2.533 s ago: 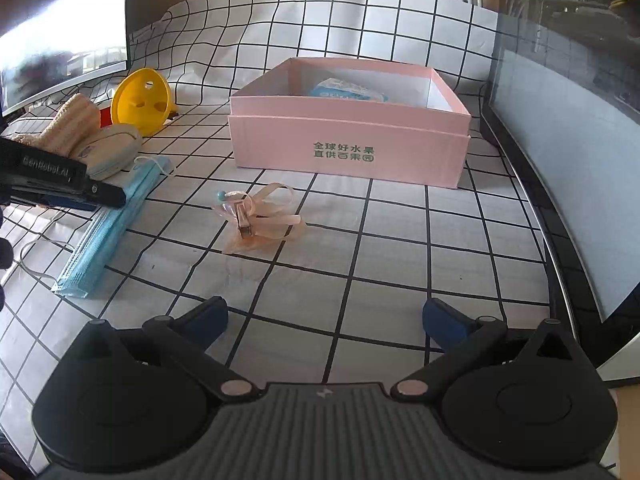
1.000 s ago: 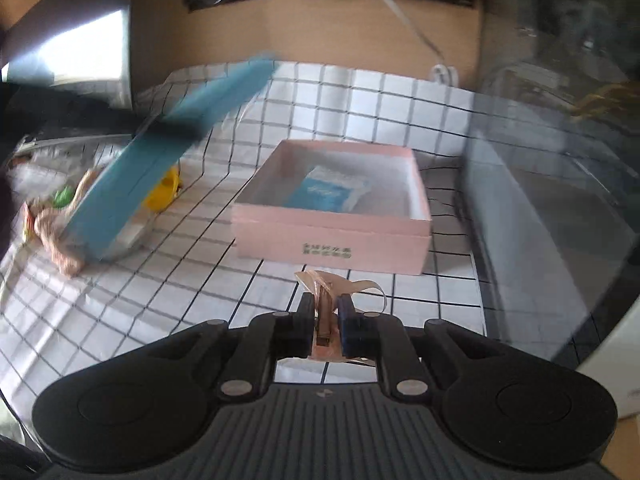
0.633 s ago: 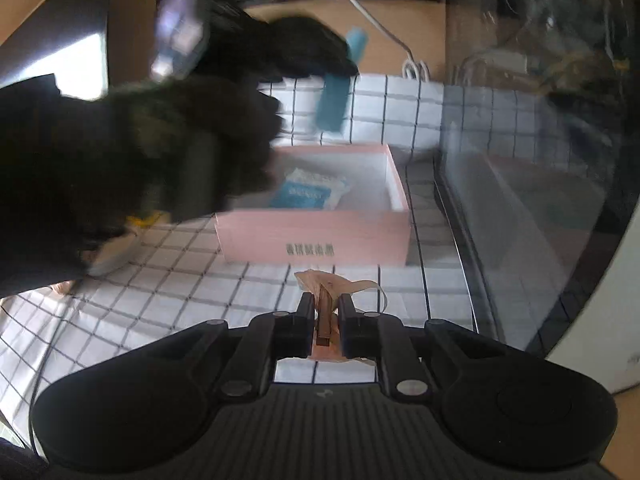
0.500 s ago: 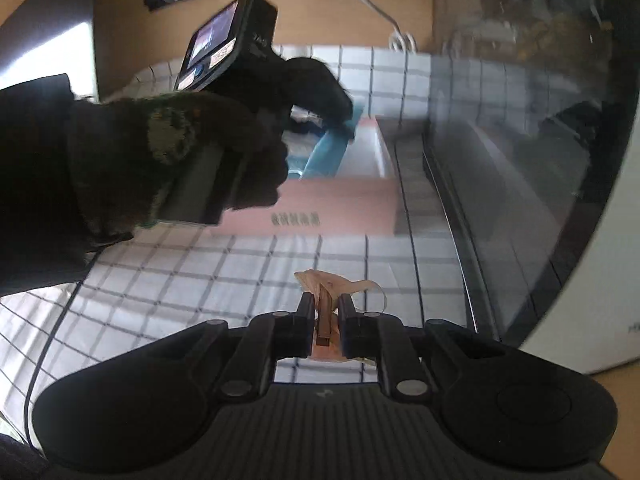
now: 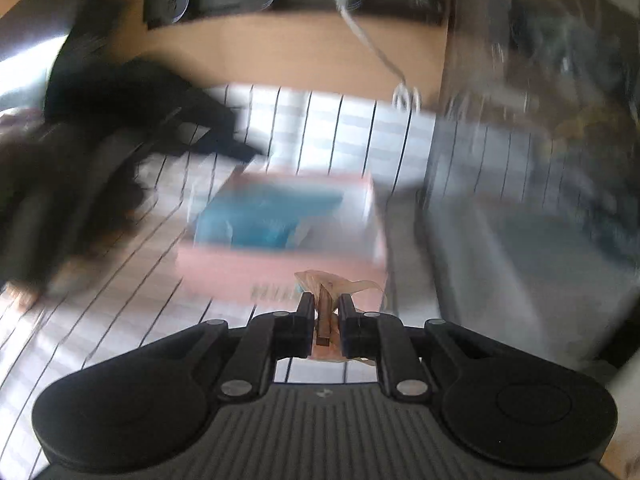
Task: Organize soft objects
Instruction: 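Carry the mask and hair ties into the pink box and release both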
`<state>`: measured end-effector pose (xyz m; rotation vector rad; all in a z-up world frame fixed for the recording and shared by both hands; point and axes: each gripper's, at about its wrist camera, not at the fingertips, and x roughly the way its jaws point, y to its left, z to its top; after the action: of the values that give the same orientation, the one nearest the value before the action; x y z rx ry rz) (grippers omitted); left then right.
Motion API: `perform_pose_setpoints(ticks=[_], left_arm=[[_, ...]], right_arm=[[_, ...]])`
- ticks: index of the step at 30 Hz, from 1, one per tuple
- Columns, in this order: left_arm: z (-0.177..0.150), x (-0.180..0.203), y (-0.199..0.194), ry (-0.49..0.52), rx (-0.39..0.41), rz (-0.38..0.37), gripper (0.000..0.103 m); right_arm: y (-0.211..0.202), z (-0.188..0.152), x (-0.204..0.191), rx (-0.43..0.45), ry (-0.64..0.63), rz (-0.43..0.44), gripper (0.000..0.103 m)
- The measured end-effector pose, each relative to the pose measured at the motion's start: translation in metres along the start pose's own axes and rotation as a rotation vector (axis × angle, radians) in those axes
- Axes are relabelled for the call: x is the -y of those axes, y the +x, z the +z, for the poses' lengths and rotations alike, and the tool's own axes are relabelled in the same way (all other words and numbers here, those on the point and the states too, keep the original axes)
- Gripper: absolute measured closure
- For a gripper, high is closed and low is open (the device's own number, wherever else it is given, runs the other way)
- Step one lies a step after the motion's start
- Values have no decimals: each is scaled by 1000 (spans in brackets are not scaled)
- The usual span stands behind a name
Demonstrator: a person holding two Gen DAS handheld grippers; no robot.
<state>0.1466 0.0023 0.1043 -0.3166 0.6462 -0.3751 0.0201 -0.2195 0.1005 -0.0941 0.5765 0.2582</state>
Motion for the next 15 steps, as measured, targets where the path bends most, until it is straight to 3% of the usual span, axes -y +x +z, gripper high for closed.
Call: perform_pose_setpoints(ticks=[4,7,9,11,15], left_arm=[[-17,-9,-34,31,-16,-4,82],[-33,-22,-50,-18,-2,12,82],[-42,-35,-62,-76,-3,35,82],[-49,-45,-72,-108,-15,49,82],[-75,-59,-94,-90,-54,97,82]], right_arm=[[31,42,10,66,32,-39,91],[61,70,15,100,60,-30,88],[82,79,16,48,69,-11,62],[94,79,14,9,84,-6,51],[90,60,-6,-27,44,71,49]])
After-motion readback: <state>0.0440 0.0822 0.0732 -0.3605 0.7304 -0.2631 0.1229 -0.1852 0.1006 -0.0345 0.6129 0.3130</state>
